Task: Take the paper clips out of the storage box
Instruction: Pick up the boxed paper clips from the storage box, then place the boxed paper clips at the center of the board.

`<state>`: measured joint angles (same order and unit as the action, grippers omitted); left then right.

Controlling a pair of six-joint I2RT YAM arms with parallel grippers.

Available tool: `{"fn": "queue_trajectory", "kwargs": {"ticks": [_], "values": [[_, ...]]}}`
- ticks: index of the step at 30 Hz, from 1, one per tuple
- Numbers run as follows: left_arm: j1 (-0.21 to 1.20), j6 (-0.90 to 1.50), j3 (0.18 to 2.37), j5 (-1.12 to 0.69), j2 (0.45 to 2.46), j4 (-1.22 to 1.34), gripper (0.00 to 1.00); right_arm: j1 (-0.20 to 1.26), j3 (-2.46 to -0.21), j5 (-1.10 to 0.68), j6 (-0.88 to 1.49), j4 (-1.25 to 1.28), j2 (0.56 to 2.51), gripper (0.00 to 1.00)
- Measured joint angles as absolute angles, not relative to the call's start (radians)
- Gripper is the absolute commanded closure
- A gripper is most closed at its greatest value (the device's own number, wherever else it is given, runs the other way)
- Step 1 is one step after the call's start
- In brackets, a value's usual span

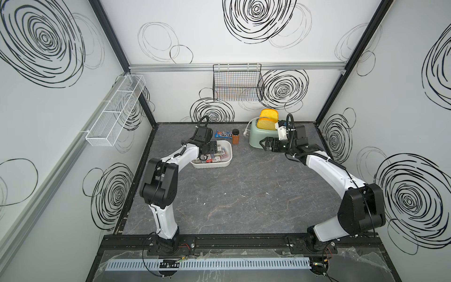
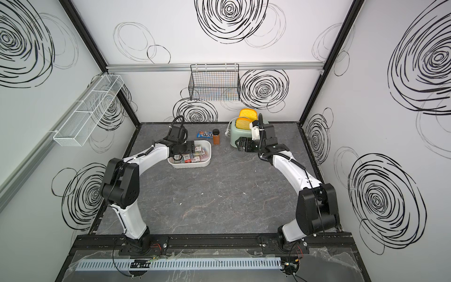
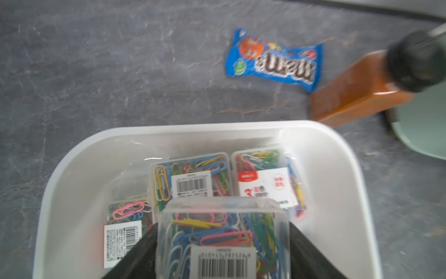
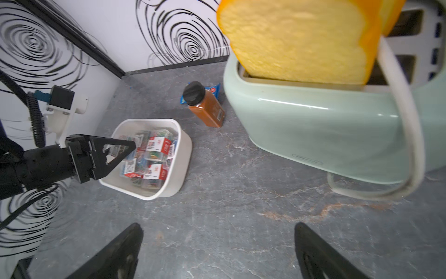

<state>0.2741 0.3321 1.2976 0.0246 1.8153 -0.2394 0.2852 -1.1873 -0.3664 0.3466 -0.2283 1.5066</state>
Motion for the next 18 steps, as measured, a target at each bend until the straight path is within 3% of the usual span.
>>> {"fn": "queue_trajectory", "kwargs": {"ticks": [8,18], "values": [[0.316,0.315,1.028,-0.263,1.542,0.119,0.5,0.286,-1.211,-0.672,0.565,-0.175,1.577,0.01],[0.387,0.318,0.75,-0.44,1.457,0.506,0.5,0.297,-1.118,-0.979,0.932,0.101,1.599,0.01]]}}
